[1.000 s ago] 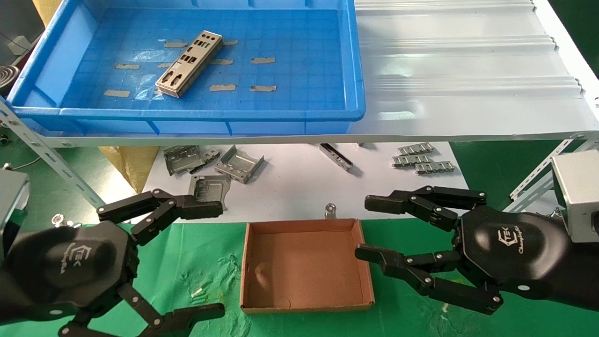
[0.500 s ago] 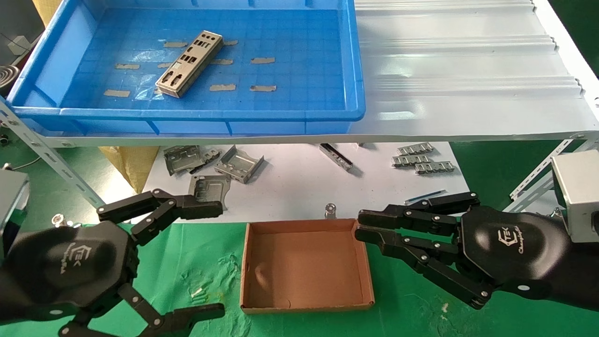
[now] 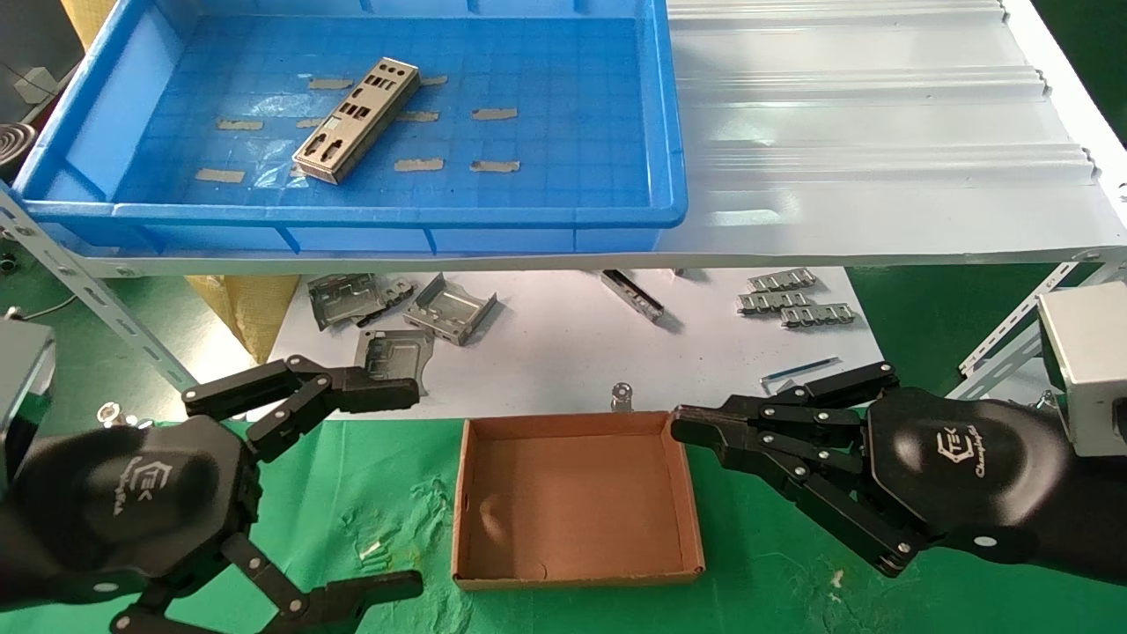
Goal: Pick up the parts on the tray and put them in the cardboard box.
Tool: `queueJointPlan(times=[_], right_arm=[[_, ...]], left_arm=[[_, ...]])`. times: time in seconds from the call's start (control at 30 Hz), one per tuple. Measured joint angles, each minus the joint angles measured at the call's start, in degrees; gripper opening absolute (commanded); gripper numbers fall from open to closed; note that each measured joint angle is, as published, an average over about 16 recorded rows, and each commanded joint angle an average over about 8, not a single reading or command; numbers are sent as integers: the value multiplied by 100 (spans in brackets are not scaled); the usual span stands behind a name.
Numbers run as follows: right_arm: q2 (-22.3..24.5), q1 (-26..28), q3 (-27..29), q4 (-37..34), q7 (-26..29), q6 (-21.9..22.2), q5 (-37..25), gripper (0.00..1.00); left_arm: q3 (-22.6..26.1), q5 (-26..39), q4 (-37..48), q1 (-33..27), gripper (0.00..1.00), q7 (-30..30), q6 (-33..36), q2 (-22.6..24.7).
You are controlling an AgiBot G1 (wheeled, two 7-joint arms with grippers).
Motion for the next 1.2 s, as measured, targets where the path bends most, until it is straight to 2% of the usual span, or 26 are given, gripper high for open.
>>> queueJointPlan(times=[0.27, 0.5, 0.63, 0.9, 1.2], right_arm=[[0, 0, 0, 0, 0, 0, 0, 0], [0, 0, 0, 0, 0, 0, 0, 0], [0, 0, 0, 0, 0, 0, 0, 0], [0, 0, 0, 0, 0, 0, 0, 0], [0, 0, 0, 0, 0, 0, 0, 0]], left_arm=[[92, 278, 59, -478, 100, -134, -84, 103], [362, 1027, 684, -1534, 100, -267, -363, 520], [601, 1633, 1458, -2331, 100, -242, -568, 917], [1086, 2742, 3536, -3766, 100, 67, -1038, 1812], [1392, 3429, 5473, -4725, 100, 619, -1701, 2558]])
